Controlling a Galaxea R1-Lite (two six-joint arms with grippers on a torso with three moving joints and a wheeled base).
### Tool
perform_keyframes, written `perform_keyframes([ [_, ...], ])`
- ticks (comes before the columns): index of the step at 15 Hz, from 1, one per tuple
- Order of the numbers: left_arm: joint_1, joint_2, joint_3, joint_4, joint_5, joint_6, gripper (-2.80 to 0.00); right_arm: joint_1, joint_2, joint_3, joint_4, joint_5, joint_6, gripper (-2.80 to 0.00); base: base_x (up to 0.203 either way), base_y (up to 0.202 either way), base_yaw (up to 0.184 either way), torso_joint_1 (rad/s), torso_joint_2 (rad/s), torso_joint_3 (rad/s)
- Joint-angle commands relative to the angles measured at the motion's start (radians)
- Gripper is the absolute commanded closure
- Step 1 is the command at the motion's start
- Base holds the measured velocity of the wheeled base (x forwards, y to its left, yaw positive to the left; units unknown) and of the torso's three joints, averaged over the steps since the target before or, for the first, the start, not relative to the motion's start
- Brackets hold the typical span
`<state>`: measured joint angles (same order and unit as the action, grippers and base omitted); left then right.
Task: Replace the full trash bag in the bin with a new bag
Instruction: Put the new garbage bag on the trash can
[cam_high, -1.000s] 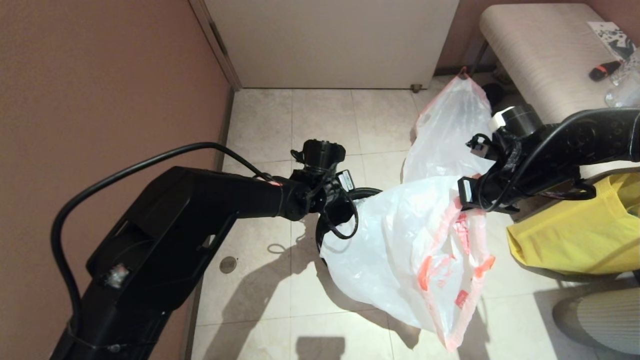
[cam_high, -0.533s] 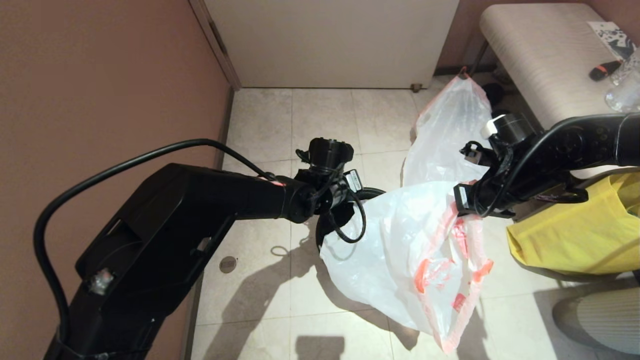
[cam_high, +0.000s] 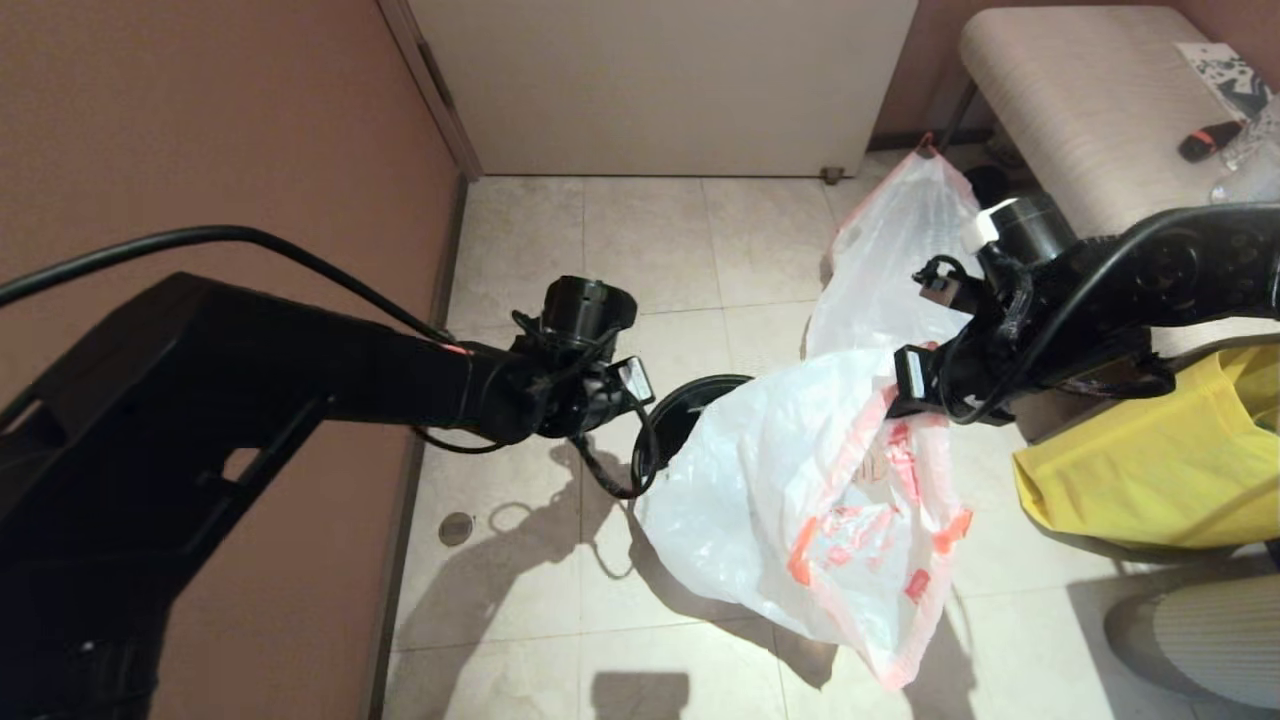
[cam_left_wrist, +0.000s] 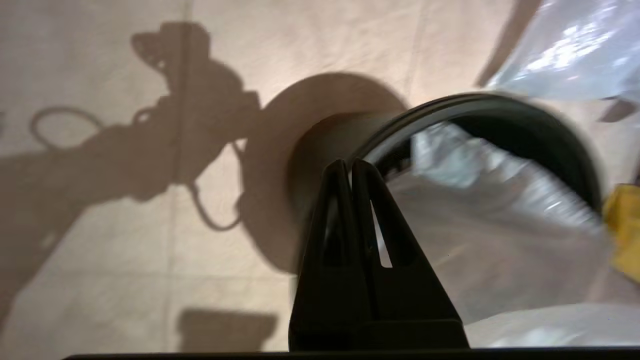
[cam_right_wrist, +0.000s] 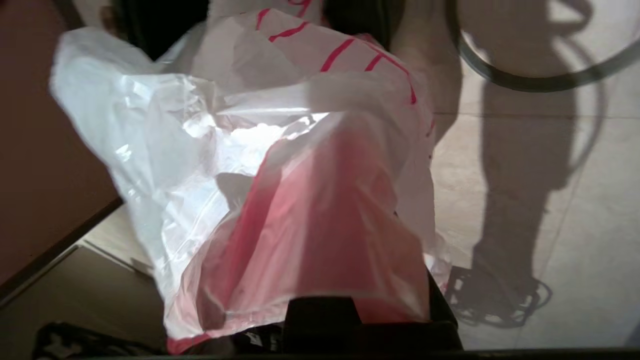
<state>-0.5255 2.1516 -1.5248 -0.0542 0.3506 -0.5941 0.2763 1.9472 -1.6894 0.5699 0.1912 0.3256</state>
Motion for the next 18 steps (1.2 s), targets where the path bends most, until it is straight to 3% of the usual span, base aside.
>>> perform_keyframes([
  [1, 0.031, -0.099, 0.119, 0.003, 0.004, -0.006, 0.0, 0.028, -0.056, -0.001, -0.04, 0.017, 0.004, 0.0, 0.0, 0.0, 0.0, 0.0, 0.0, 0.0],
  [6, 0.138, -0.212, 0.485, -0.025, 0.005, -0.02, 0.0, 0.062, -0.029, -0.01, -0.248, -0.007, -0.009, 0.0, 0.0, 0.0, 0.0, 0.0, 0.0, 0.0],
  [9, 0.205, -0.2, 0.63, -0.074, -0.022, -0.024, 0.0, 0.104, 0.037, -0.02, -0.297, -0.124, -0.083, 0.0, 0.0, 0.0, 0.0, 0.0, 0.0, 0.0],
  [13, 0.218, -0.086, 0.671, -0.236, -0.054, -0.019, 0.0, 0.118, 0.078, -0.019, -0.393, -0.138, -0.094, 0.0, 0.0, 0.0, 0.0, 0.0, 0.0, 0.0],
  [18, 0.217, 0.109, 0.666, -0.43, -0.058, -0.015, 0.0, 0.134, 0.093, -0.043, -0.395, -0.156, -0.108, 0.0, 0.0, 0.0, 0.0, 0.0, 0.0, 0.0],
])
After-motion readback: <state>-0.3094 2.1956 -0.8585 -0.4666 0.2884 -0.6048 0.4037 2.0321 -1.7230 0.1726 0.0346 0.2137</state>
